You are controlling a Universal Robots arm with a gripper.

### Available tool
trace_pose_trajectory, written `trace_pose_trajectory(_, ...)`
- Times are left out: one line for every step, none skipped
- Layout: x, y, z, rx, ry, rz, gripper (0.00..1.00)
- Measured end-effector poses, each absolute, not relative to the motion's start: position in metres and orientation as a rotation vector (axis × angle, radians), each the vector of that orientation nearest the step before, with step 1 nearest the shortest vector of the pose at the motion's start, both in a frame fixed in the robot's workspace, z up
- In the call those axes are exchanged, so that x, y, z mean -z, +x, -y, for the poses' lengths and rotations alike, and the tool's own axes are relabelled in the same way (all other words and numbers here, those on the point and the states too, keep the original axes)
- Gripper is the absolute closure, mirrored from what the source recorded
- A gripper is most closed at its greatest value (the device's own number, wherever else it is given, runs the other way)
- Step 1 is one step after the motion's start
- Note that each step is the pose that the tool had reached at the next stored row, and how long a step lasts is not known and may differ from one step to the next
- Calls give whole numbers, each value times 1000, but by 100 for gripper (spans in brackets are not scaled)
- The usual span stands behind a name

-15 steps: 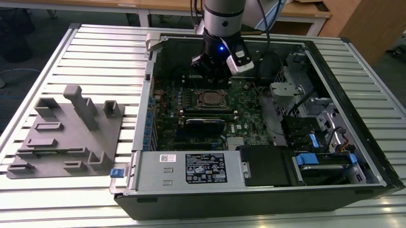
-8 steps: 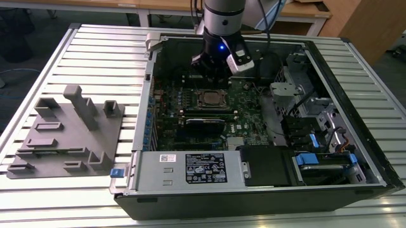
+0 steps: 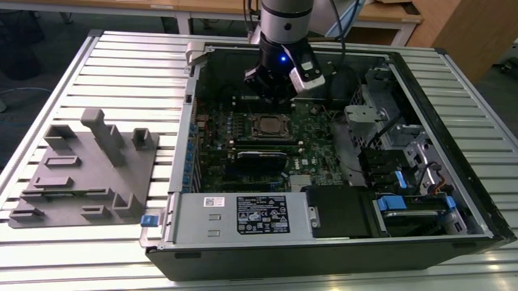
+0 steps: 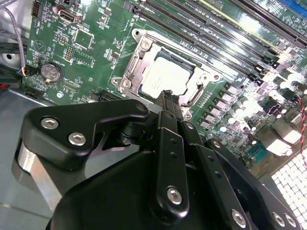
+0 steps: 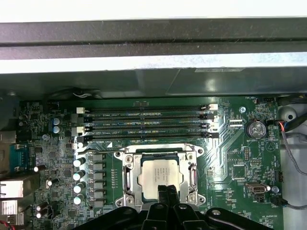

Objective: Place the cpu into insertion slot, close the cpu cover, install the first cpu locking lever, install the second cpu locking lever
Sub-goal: 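Install the first cpu locking lever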

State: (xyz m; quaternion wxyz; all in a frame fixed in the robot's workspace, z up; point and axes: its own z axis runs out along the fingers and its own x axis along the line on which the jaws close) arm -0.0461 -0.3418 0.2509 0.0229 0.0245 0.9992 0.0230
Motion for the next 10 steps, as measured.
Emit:
trace_pose_trajectory(-251, -46, 342, -71, 76, -3094, 89)
trace_pose_trajectory(-251, -46, 342, -71, 76, -3094, 89)
trace_pose_trajectory(-252, -46, 342, -71, 76, -3094, 89)
trace_pose_trajectory(-252, -46, 342, -71, 76, -3094, 89)
trace_pose_trajectory(-252, -46, 342, -71, 76, -3094, 89)
trace_pose_trajectory(-252, -46, 342, -71, 76, -3094, 89)
trace_pose_trajectory(-252, -46, 342, -72, 76, -3094, 89)
trace_pose_trajectory(-252, -46, 342, -71, 76, -3094, 89)
trace_pose_trajectory(-252, -46, 342, -71, 76, -3094, 89)
trace_pose_trajectory(-252, -46, 342, -71, 76, -3094, 89)
